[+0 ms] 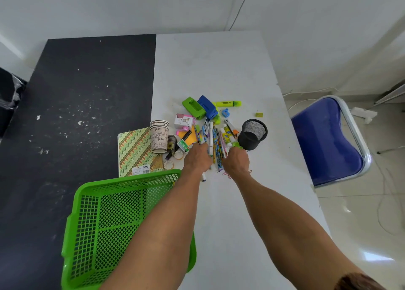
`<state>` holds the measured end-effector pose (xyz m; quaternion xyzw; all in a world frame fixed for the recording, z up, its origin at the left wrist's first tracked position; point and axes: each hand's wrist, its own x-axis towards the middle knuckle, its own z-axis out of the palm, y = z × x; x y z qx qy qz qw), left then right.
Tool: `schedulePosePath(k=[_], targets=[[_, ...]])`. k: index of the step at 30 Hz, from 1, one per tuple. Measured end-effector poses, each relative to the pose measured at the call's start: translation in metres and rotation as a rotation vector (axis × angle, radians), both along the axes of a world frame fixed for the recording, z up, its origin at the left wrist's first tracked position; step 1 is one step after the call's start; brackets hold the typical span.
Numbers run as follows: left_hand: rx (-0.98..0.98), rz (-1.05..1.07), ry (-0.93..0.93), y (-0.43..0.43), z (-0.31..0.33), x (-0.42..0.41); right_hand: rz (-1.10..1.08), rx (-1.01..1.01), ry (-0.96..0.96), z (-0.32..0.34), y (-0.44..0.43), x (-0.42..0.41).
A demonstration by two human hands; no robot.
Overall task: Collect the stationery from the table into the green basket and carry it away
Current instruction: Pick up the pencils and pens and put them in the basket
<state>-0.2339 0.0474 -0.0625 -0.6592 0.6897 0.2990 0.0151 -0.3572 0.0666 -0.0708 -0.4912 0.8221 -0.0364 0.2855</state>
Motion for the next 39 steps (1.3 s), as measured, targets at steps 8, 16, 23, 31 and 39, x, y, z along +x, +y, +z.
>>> schedulePosePath(k=[8, 16, 23, 31, 39], targets=[[-0.067, 0.019, 0.016, 0.027, 0.037, 0.035, 0.01, -0.073, -0.005, 0.04, 0.021, 0.04], [-0.136, 0.06, 0.036, 0.082, 0.074, 0.103, 0.068, -0.157, -0.001, 0.08, 0.077, 0.115], [-0.148, 0.085, 0.045, 0.125, 0.088, 0.152, 0.159, -0.192, 0.032, 0.088, 0.138, 0.188], [-0.063, 0.075, 0.023, 0.152, 0.063, 0.174, 0.188, -0.043, 0.114, 0.052, 0.184, 0.216], [0.001, 0.04, 0.002, 0.165, 0.03, 0.184, 0.227, -0.022, 0.255, 0.029, 0.185, 0.206]])
